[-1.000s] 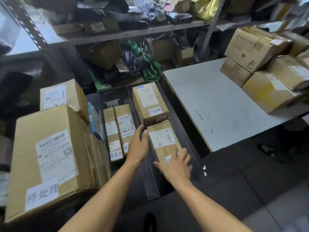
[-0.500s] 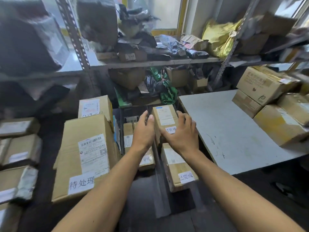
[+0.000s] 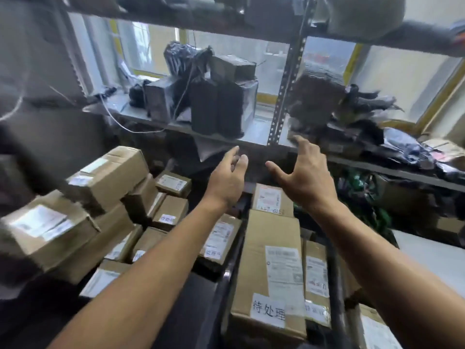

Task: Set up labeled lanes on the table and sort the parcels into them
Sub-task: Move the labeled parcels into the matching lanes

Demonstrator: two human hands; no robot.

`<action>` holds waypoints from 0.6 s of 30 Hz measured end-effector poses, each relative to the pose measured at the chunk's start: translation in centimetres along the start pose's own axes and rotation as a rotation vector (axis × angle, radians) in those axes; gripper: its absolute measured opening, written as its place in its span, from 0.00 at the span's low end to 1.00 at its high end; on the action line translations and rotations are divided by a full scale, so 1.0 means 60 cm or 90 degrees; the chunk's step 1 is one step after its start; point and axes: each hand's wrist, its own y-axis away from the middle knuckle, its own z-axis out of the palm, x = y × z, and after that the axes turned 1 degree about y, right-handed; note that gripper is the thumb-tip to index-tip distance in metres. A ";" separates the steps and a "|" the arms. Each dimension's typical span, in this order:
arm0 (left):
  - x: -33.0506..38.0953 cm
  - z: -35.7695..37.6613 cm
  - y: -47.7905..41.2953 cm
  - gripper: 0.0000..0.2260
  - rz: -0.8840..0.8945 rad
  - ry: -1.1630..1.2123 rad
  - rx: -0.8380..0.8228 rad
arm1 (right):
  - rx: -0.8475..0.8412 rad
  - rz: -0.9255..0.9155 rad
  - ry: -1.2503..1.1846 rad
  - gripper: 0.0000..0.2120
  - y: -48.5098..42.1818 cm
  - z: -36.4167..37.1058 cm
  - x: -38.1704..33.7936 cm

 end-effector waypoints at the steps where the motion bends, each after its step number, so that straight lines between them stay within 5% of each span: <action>1: -0.023 -0.034 -0.011 0.21 -0.015 -0.003 0.022 | -0.018 -0.021 -0.001 0.38 -0.014 0.023 -0.028; 10: -0.236 -0.267 -0.103 0.28 -0.187 0.019 0.133 | -0.270 -0.102 0.039 0.40 -0.122 0.299 -0.224; 15: -0.309 -0.354 -0.134 0.25 -0.201 0.052 0.204 | -0.378 -0.146 0.041 0.42 -0.164 0.442 -0.316; 18: -0.328 -0.389 -0.142 0.27 -0.190 0.043 0.240 | -0.398 -0.269 0.079 0.44 -0.184 0.504 -0.357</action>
